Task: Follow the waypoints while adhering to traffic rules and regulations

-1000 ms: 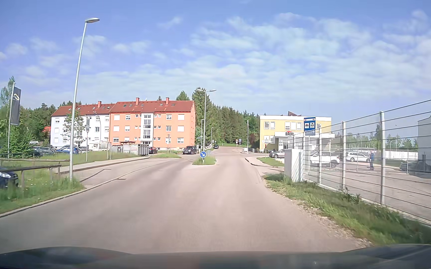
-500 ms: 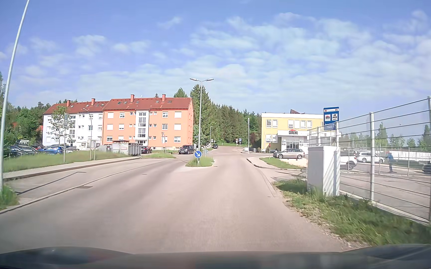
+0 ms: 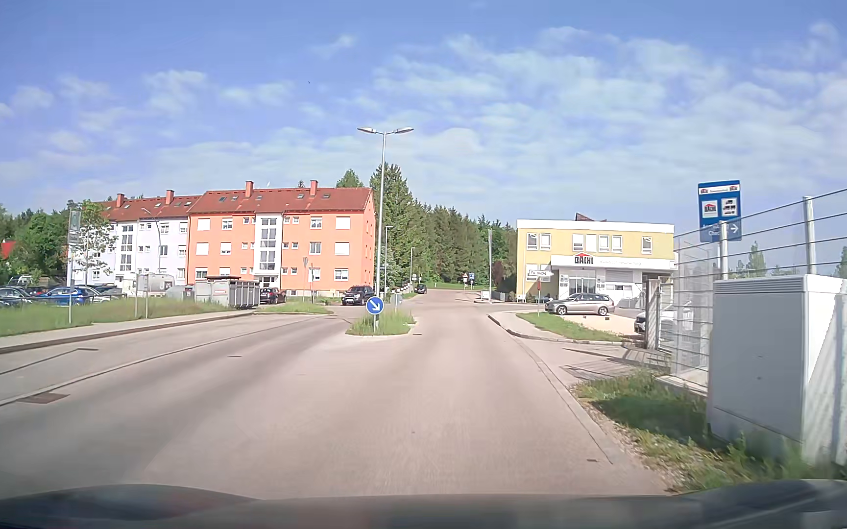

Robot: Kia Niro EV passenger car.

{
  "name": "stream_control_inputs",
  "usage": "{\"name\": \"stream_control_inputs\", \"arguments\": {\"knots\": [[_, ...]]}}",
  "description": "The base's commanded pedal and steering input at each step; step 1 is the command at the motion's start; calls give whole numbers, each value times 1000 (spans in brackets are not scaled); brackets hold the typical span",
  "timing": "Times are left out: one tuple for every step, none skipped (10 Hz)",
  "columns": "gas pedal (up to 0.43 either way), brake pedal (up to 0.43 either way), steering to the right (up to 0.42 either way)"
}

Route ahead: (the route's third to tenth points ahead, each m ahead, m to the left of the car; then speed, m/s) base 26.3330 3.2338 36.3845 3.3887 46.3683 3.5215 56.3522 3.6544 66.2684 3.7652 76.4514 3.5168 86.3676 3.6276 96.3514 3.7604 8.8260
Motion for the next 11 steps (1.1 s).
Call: {"name": "stream_control_inputs", "arguments": {"knots": [[28,0,4],[28,0,5],[0,0,5],[0,0,5],[0,0,5],[0,0,5],[0,0,5],[0,0,5],[0,0,5],[0,0,5],[0,0,5]]}}
